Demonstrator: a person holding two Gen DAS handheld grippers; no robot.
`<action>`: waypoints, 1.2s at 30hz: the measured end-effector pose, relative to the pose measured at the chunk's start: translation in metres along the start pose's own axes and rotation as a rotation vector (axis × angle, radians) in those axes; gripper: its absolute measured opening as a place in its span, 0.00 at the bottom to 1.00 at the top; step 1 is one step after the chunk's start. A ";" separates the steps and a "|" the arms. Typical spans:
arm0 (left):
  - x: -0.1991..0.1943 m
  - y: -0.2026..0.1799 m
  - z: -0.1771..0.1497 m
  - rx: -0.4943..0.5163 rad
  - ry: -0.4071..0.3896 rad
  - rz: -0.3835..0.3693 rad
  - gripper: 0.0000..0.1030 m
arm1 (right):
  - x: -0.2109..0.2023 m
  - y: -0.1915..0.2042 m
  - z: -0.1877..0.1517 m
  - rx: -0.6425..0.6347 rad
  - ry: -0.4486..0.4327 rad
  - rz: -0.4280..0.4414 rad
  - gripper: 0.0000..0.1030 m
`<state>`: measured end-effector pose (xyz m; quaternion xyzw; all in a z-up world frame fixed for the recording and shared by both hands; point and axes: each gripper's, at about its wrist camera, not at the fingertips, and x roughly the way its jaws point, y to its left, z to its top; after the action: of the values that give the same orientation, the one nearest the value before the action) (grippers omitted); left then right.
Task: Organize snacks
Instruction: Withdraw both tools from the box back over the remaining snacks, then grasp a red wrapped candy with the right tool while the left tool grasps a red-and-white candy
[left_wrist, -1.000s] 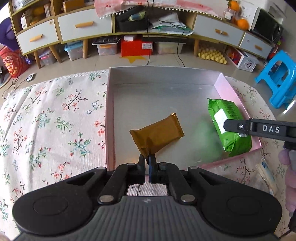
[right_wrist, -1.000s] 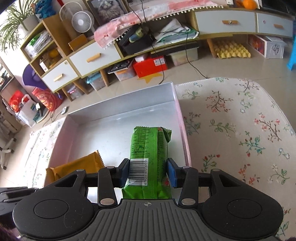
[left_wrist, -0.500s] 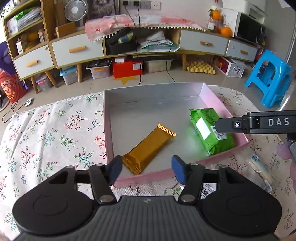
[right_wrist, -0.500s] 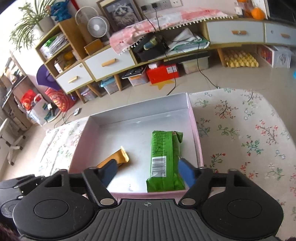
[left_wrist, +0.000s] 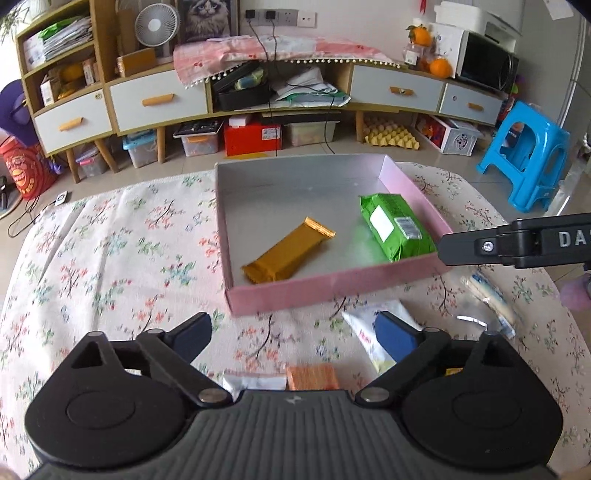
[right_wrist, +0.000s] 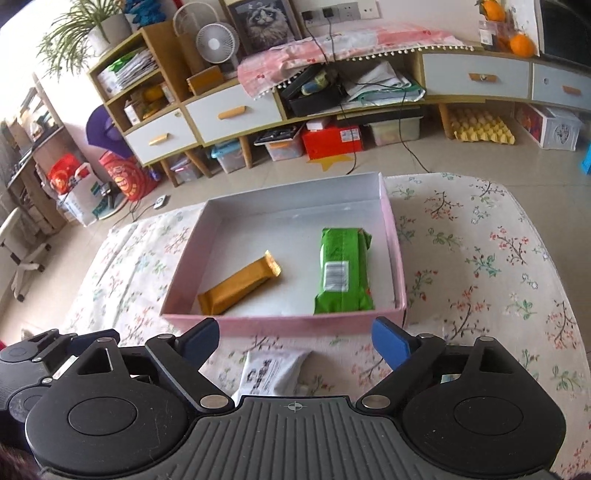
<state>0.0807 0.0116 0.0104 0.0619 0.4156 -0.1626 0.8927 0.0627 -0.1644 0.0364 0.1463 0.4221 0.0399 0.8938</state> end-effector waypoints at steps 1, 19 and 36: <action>-0.001 0.000 -0.003 -0.005 0.001 0.003 0.95 | -0.001 0.001 -0.003 -0.004 0.001 0.003 0.90; -0.015 0.033 -0.049 -0.086 -0.003 0.015 0.99 | -0.012 -0.003 -0.052 -0.103 -0.004 0.028 0.91; -0.035 0.020 -0.083 0.012 -0.110 -0.072 0.99 | -0.021 0.017 -0.093 -0.346 -0.068 0.074 0.91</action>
<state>0.0066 0.0590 -0.0174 0.0431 0.3670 -0.2004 0.9074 -0.0216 -0.1308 0.0011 0.0070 0.3729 0.1402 0.9172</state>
